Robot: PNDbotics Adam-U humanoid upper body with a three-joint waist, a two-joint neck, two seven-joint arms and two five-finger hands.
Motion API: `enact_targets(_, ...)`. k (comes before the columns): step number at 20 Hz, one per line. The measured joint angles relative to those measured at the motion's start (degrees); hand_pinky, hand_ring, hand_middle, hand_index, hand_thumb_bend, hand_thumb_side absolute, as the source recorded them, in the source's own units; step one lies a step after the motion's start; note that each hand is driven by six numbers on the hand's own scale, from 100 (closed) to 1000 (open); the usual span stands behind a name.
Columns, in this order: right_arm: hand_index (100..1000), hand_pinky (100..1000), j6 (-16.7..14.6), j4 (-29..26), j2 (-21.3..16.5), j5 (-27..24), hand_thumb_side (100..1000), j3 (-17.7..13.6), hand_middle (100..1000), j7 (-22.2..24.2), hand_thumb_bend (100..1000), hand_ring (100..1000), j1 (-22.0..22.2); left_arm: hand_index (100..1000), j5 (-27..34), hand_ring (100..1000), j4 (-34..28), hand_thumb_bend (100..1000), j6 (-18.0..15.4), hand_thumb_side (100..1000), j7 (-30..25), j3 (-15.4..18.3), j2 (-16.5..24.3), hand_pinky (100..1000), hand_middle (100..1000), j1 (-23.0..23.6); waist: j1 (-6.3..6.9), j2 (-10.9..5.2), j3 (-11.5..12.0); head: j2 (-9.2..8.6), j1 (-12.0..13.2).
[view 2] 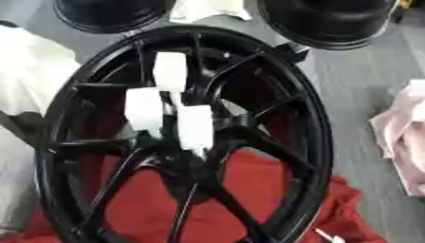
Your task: Pull the pin out of the wheel hub.
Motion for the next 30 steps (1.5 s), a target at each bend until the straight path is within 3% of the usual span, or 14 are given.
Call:
enact_targets(8, 846, 804, -0.12, 0.01, 0.01, 0.01, 523, 0.00, 706, -0.03, 100, 770, 0.79, 826, 0.81, 846, 0.00, 139, -4.70, 874, -0.17, -0.01, 6.30, 735, 746, -3.83, 0.53, 0.00, 0.16, 0.22, -0.49)
enact_targets(16, 846, 804, -0.17, 0.35, 0.00, 0.02, 526, 0.03, 705, 0.02, 100, 769, 2.15, 830, 0.72, 839, -0.10, 100, -9.80, 846, -2.97, -1.33, 20.44, 745, 745, -9.14, 1.34, -0.13, 0.59, 0.97, -1.45)
enact_targets(24, 846, 805, 0.09, 0.39, -0.07, 0.02, 523, 0.41, 704, 0.22, 100, 769, 3.23, 832, -3.55, 820, -0.34, 100, -9.00, 830, -11.09, -4.14, 34.55, 759, 739, -17.18, 1.86, -0.24, 0.65, 1.21, -2.77)
enact_targets(30, 846, 806, 0.46, 0.39, -0.62, 0.01, 520, 1.04, 704, 0.70, 100, 769, 3.24, 831, -9.24, 808, -0.41, 100, -7.32, 842, -18.91, -7.06, 39.54, 772, 737, -26.08, 2.09, -0.24, 0.51, 1.20, -3.20)
